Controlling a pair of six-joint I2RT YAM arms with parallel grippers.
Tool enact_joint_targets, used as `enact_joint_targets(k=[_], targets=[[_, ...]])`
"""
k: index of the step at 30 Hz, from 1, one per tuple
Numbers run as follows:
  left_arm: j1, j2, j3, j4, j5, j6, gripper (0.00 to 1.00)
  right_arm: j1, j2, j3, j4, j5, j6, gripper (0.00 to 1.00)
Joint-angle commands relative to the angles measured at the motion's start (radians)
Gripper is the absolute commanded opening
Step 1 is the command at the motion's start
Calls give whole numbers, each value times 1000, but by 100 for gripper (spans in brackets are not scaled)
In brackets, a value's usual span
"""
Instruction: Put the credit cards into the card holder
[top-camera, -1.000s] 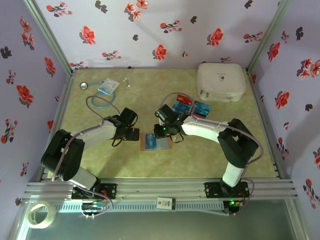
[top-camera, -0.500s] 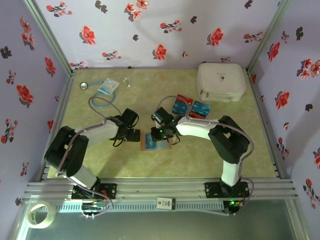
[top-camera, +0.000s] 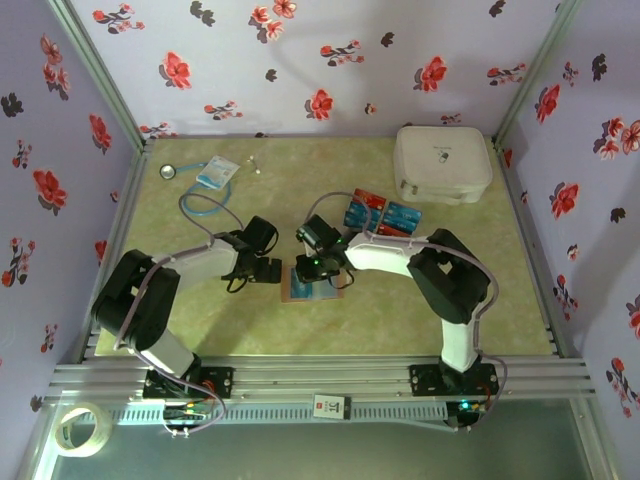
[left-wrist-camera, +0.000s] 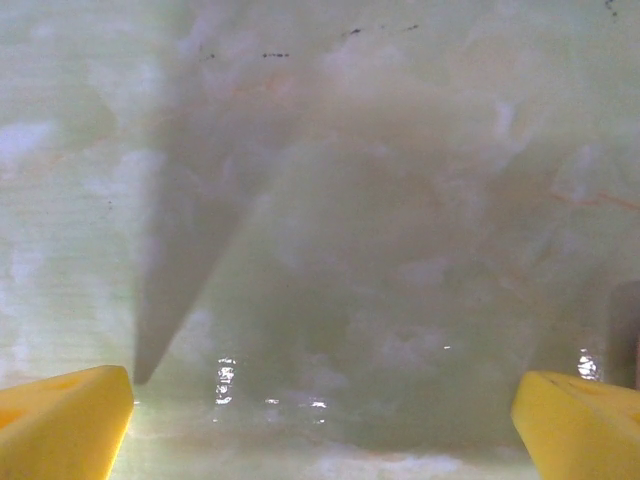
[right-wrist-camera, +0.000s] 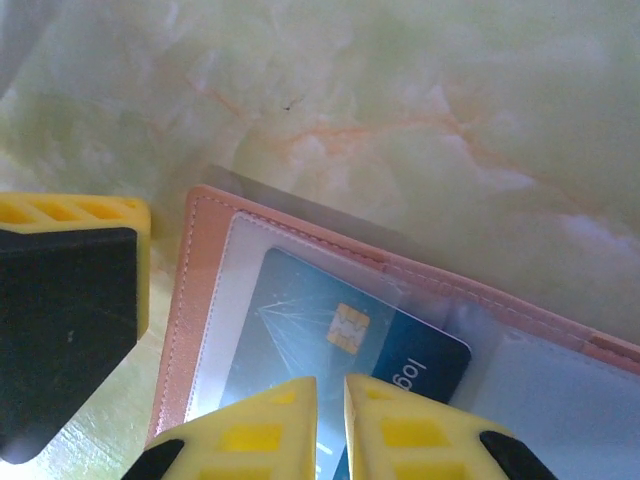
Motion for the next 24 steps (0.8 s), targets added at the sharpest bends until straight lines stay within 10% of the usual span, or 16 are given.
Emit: enact_joint_targets(k=[1, 24], targets=[[-9, 43, 2, 25, 12, 17, 100, 13, 20, 44, -9, -18, 11, 14], [-14, 54, 3, 30, 13, 21, 100, -14, -78, -43, -37, 72, -19, 13]])
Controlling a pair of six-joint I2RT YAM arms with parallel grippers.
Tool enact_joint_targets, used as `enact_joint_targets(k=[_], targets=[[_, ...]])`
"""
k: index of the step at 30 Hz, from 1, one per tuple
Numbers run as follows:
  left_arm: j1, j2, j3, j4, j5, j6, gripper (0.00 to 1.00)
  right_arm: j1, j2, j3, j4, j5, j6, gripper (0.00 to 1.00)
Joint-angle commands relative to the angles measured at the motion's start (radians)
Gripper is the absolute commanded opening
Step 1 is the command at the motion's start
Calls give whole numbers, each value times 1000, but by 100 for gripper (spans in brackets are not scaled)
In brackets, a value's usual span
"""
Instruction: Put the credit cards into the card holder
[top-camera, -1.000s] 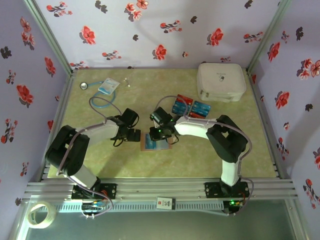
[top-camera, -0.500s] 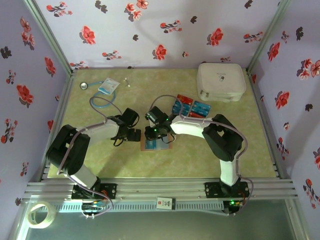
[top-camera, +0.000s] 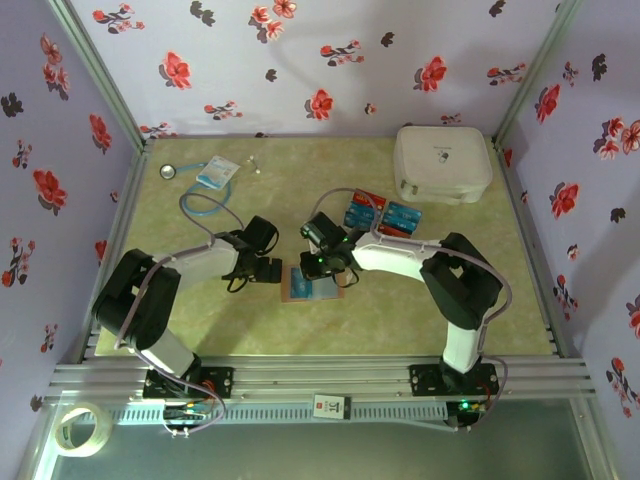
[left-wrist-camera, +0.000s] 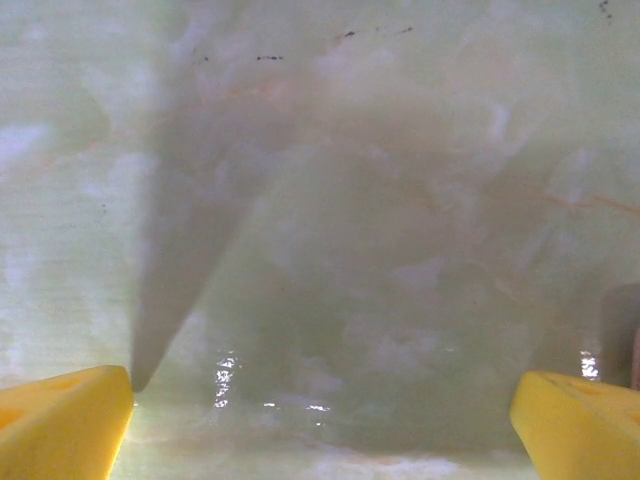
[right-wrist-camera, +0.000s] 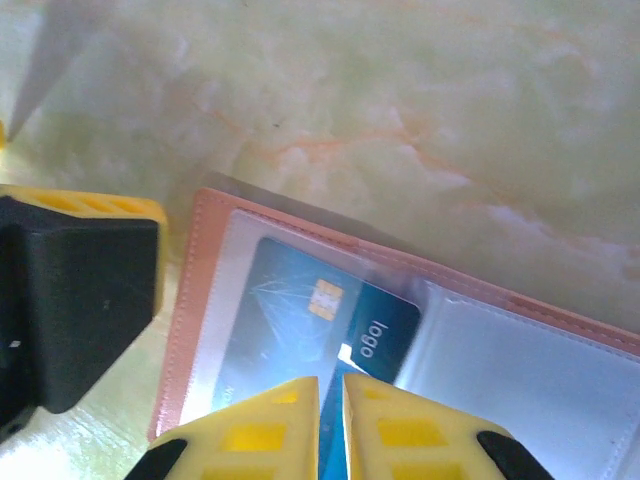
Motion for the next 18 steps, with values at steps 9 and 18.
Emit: enact_joint_targets(k=[9, 18], targets=[[-16, 54, 1, 26, 11, 23, 100, -3, 34, -15, 6, 16, -10, 13], [-18, 66, -1, 33, 13, 20, 100, 1, 73, 13, 11, -11, -5, 12]])
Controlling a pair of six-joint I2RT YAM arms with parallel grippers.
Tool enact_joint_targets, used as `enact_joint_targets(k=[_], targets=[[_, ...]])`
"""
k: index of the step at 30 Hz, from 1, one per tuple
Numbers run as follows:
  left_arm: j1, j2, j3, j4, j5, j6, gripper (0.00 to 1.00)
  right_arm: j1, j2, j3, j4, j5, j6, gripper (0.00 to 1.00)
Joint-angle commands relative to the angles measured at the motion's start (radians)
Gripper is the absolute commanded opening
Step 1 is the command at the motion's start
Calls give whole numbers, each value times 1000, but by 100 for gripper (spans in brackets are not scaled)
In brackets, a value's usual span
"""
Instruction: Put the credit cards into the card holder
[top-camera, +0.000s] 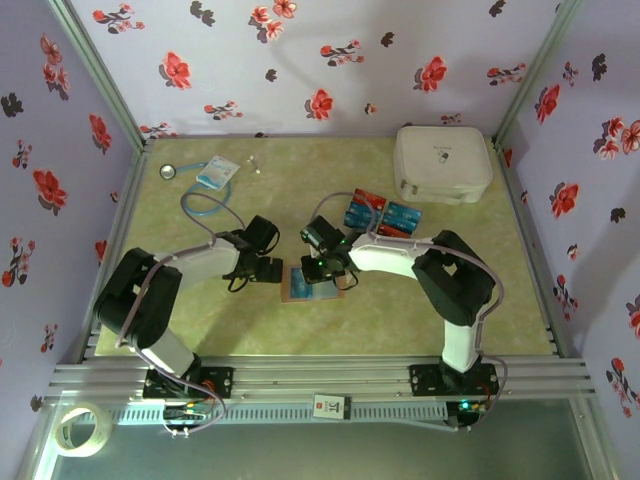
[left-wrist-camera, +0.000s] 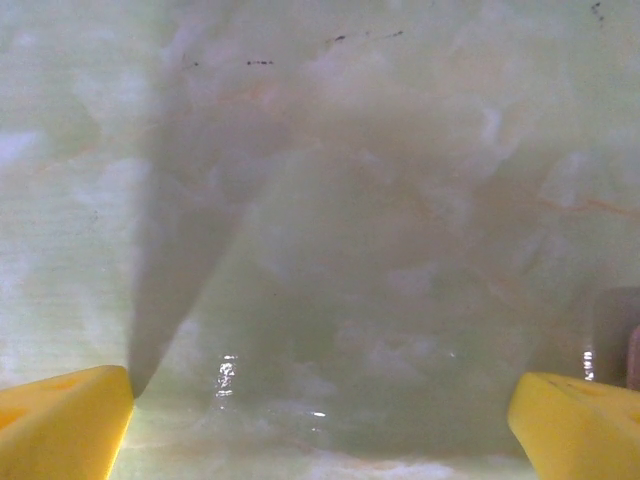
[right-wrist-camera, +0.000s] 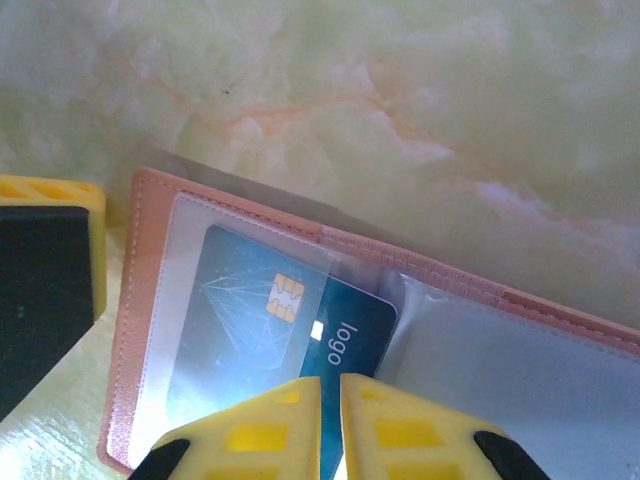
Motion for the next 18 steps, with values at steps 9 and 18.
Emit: enact_joint_targets(k=[9, 18], targets=[[-18, 62, -8, 37, 15, 16, 100, 16, 65, 57, 3, -29, -3, 12], [-22, 64, -5, 38, 17, 15, 100, 36, 94, 102, -13, -46, -3, 12]])
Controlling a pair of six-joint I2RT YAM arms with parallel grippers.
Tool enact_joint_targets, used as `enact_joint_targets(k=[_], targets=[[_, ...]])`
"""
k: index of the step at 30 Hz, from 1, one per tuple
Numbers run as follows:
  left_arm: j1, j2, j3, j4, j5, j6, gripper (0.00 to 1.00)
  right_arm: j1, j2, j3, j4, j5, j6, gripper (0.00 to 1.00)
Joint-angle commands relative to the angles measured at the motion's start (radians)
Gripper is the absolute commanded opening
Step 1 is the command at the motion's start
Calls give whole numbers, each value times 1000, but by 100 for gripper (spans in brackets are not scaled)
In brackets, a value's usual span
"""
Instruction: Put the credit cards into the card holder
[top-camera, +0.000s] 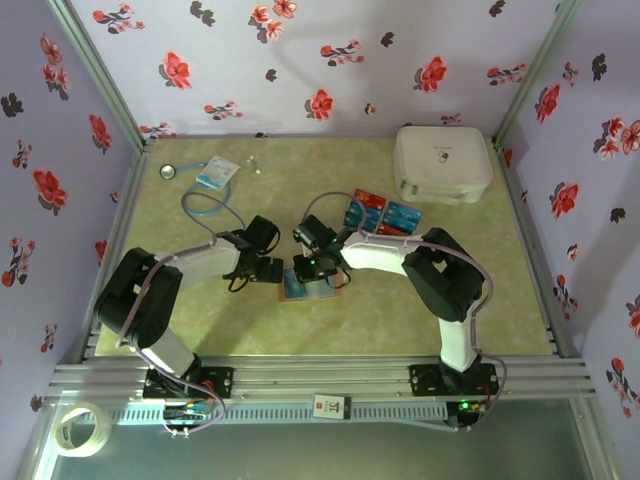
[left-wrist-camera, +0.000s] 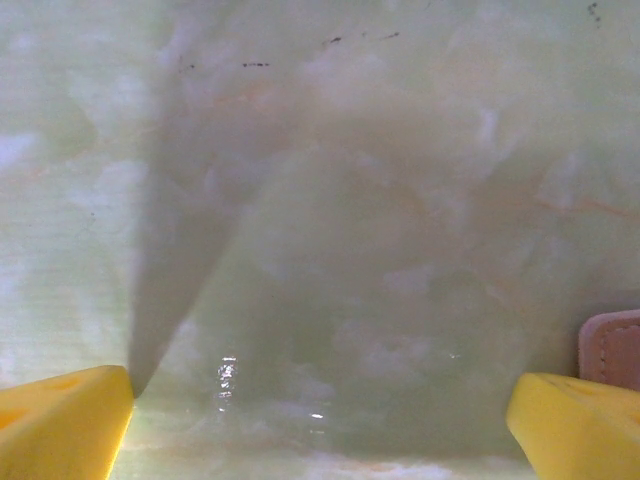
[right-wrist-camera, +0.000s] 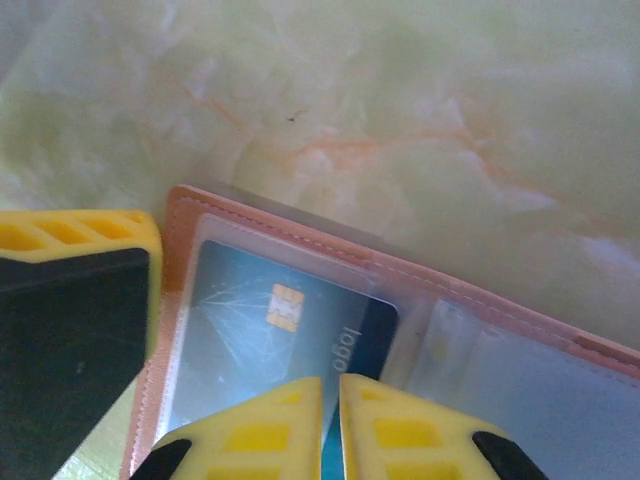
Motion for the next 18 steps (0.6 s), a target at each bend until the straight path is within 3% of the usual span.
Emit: enact_joint_targets(k=[1, 18], targets=[[-18, 59, -7, 37, 18, 14, 100, 15, 30, 30, -16, -21, -2, 12], [23, -56, -2, -26, 4, 34, 100, -24, -153, -43, -51, 34, -18, 16]])
